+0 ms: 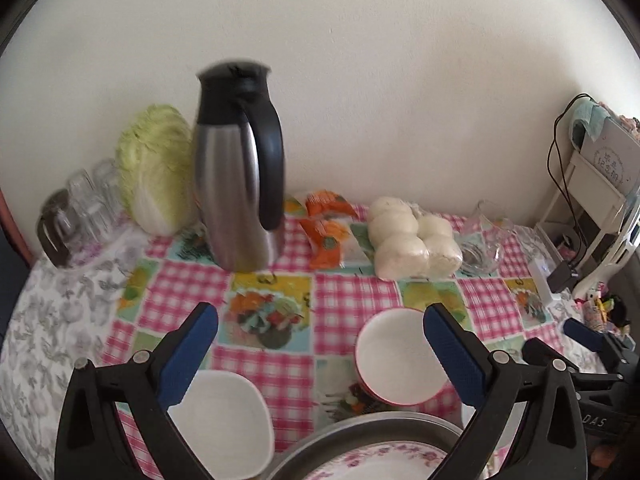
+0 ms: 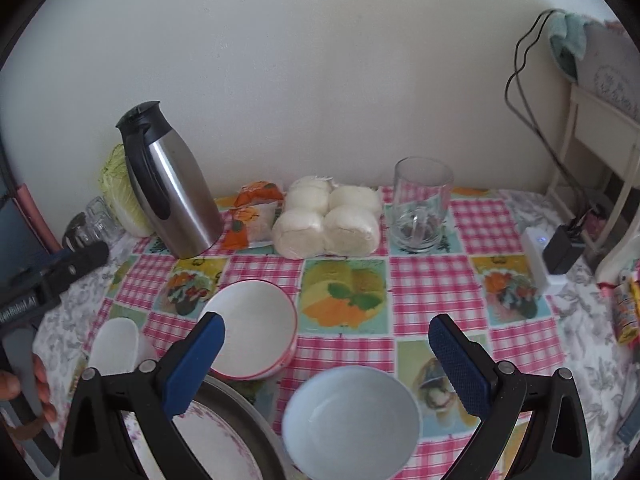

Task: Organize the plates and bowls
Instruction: 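Withdraw both grippers and move them to the red-rim white bowl, then close both grippers on the red-rim white bowl's rim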

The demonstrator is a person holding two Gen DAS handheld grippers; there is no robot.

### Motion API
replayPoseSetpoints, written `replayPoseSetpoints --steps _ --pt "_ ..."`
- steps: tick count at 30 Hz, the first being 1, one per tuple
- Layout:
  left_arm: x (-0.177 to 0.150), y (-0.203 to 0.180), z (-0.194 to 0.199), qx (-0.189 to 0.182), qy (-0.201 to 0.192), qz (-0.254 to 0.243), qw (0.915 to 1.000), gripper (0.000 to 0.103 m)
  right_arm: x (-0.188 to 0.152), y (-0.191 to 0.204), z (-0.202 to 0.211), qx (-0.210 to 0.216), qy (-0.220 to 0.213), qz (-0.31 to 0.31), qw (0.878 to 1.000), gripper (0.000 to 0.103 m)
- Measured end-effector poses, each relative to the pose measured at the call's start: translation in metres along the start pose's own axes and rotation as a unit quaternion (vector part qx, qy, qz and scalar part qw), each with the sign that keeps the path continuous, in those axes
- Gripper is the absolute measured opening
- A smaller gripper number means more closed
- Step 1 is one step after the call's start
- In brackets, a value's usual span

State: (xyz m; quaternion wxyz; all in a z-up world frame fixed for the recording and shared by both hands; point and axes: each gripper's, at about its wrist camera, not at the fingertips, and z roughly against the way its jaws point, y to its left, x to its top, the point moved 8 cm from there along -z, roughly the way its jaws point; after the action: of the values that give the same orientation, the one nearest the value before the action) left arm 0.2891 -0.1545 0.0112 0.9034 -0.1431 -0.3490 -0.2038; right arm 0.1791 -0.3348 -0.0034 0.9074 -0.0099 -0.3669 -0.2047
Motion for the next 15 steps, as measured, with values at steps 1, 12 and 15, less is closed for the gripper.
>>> replayPoseSetpoints --steps 1,12,15 --pt "-0.003 0.0 -0.007 -0.004 0.011 0.009 0.9999 0.102 0.0 0.002 -0.005 0.005 0.007 -0.004 1.0 0.103" --pt "-0.046 0.0 -0.074 -0.016 0.103 0.06 0.9927 0.073 -0.024 0.018 -0.067 0.019 0.081 -0.015 0.996 0.062" --pt "-0.056 -0.003 -0.092 -0.022 0.127 0.061 0.9897 0.06 -0.031 0.02 -0.082 0.025 0.099 -0.014 0.995 0.051"
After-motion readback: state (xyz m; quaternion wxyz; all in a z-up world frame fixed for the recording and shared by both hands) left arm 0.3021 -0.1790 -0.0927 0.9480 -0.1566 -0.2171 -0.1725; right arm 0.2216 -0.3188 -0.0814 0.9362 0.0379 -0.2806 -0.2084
